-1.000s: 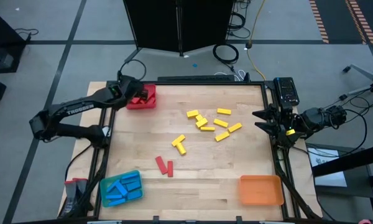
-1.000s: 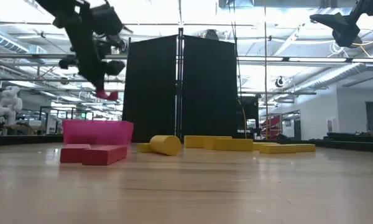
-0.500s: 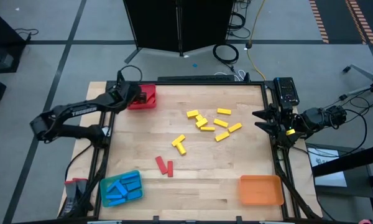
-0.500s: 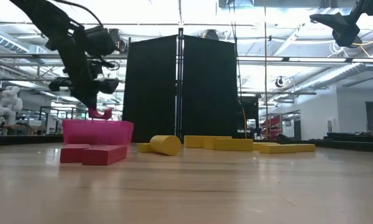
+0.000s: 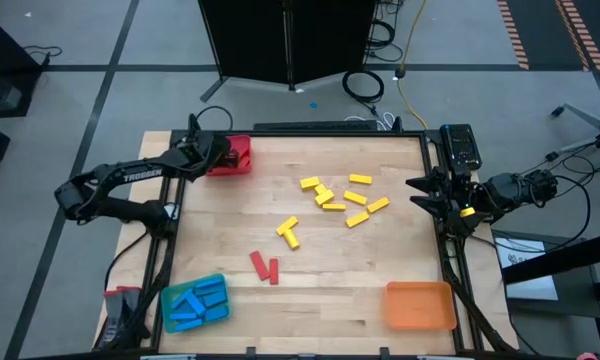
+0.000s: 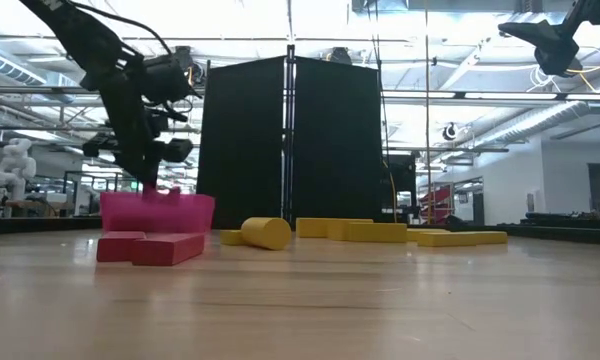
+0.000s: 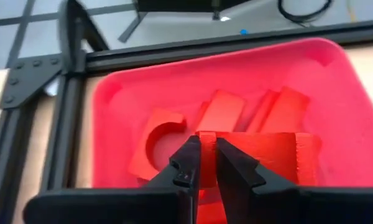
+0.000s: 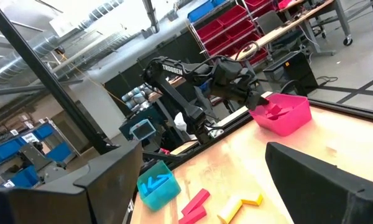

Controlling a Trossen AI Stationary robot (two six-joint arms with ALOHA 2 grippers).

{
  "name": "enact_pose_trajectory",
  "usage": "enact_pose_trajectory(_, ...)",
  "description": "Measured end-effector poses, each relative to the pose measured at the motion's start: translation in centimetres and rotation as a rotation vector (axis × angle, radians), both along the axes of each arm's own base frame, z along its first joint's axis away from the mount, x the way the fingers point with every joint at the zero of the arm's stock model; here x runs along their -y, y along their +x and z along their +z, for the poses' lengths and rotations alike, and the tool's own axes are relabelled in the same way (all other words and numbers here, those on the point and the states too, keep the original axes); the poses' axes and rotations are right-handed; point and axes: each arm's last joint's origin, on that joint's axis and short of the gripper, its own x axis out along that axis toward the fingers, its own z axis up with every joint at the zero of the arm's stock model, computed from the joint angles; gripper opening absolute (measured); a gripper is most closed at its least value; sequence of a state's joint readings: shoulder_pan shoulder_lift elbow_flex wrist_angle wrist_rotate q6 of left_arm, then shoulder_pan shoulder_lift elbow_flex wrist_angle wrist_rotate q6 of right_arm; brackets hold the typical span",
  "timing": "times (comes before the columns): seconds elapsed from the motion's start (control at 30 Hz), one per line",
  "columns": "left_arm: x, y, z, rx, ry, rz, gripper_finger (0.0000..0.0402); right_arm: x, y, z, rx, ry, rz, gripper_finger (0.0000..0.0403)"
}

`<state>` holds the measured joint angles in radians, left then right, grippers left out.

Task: Sort blocks
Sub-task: Put the red block into the red bin

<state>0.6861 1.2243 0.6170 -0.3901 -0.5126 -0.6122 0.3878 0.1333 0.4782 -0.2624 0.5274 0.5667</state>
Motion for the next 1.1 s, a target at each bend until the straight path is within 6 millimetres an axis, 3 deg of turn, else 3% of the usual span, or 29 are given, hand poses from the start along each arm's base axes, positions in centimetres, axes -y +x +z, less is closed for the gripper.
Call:
enact_pose_trajectory(0.23, -0.25, 0.80, 0.38, -0.018, 0.010, -0.234, 0.0049, 0.00, 0.00, 0.01, 0.001, -0.002, 0.000, 0.0338)
enact_pose_trajectory(0.77, -0.44, 0.81, 0.38, -0.012, -0.016, -0.337, 0.0053, 0.00, 0.00, 0.03, 0.003, -0.001, 0.001, 0.0338)
enact_pose_trajectory(0.9, -0.74, 0.60, 0.37, 0.031, -0.047, -0.358, 0.0086, 0.00, 0.00, 0.03, 0.002, -0.006, 0.000, 0.0338)
enact_pose_trajectory(1.1, -0.93, 0.60, 0.45, 0.065, -0.050, -0.356, 0.0178, -0.01, 0.00, 0.03, 0.001, -0.009, 0.001, 0.0338)
